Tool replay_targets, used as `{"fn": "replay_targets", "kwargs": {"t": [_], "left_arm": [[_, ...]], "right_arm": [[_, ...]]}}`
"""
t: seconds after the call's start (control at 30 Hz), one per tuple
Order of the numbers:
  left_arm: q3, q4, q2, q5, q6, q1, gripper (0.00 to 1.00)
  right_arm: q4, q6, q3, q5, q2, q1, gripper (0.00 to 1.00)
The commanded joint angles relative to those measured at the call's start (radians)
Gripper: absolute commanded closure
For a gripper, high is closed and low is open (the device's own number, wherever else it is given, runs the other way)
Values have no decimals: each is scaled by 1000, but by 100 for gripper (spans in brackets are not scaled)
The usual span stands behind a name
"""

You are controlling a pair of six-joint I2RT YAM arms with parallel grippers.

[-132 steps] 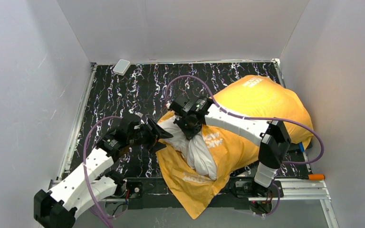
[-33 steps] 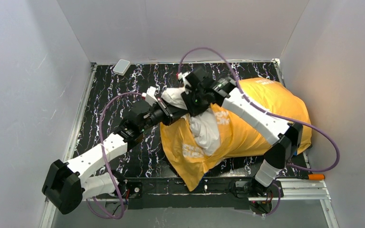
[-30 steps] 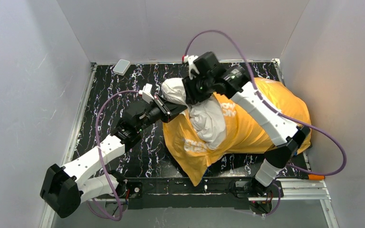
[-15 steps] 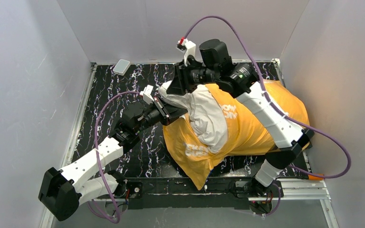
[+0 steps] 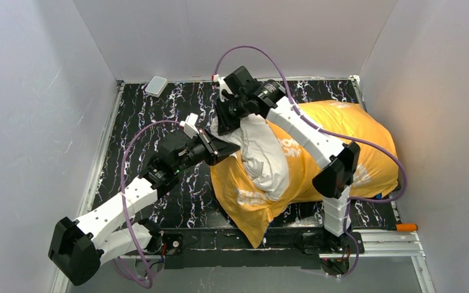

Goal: Put the pillow into the pillowcase
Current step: Stuff the pillow into the pillowcase.

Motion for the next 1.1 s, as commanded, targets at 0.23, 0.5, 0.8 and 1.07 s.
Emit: {"fn": "replay_targets", "kwargs": {"t": [0.23,0.5,0.8,1.07], "left_arm": [[237,-502,-171,-289,228,0,100],[280,-303,-140,-266,235,2,100],[431,-352,-66,-409,278,2,100],[441,-384,-102,-601,322,1,100]], "right_arm": [[-254,-69,-370,292,-326,-141,76],[-215,-106,-547,106,-333,-140,79],[-237,-180,-696,-126,-324,-121,81],[-240,-186,-832,-285,-316,-84,84]]}}
